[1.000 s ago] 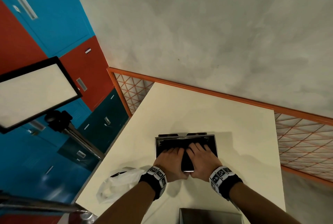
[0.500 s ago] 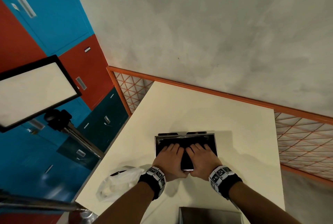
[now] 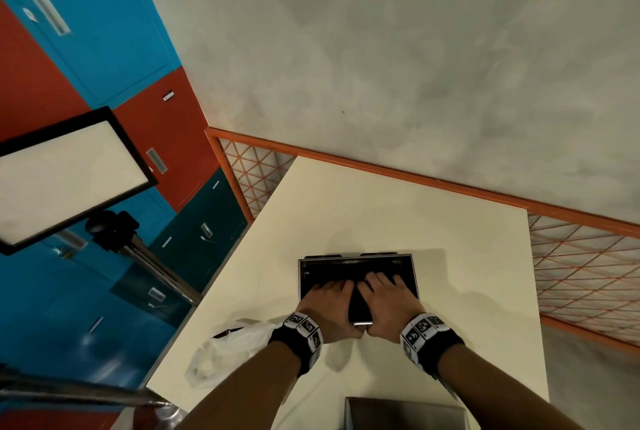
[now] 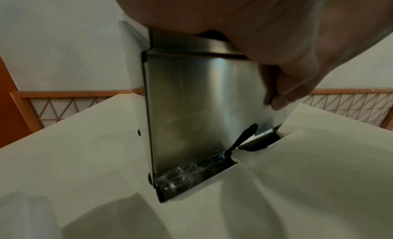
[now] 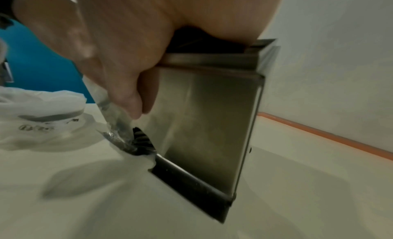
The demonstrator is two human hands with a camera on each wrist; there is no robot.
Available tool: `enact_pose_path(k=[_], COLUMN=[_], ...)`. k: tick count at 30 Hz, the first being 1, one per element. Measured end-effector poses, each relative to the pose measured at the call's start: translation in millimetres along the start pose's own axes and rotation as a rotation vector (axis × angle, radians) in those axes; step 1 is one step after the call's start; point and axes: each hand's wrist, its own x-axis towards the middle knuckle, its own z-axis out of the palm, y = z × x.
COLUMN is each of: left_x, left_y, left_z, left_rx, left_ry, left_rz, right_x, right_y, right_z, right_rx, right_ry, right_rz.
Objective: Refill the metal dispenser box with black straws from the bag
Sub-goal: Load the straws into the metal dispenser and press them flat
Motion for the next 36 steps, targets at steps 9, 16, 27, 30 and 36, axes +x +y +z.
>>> enact_pose_path(k=[9, 16, 27, 30, 36], left_x=[11.8, 4.6, -12.4, -9.7, -7.2], left_y=[-4.7, -5.2, 5.5, 4.7, 3.1], left_z=[-3.7, 6.7, 12.7, 9.2, 10.7], left_rx=[-0.078, 0.068, 0.122, 0.117, 0.098], left_ry=[-0.072, 0.020, 0.067, 0.059, 0.052], left_rz=[-0.022, 0.041, 0.053, 0.046, 0.027], right_x=[12.9, 2.1, -18.3, -14.8, -12.3], right_y=[5.6, 3.6, -8.2, -7.7, -7.4], right_z=[-5.5, -1.3, 6.1, 2.6, -0.9], right_rx=[0.101, 0.113, 0.069, 0.077, 0.063], right_ry=[-0.090, 0.002, 0.114, 0.089, 0.032], right_rz=[0.025, 0.018, 0.007, 0.029, 0.050])
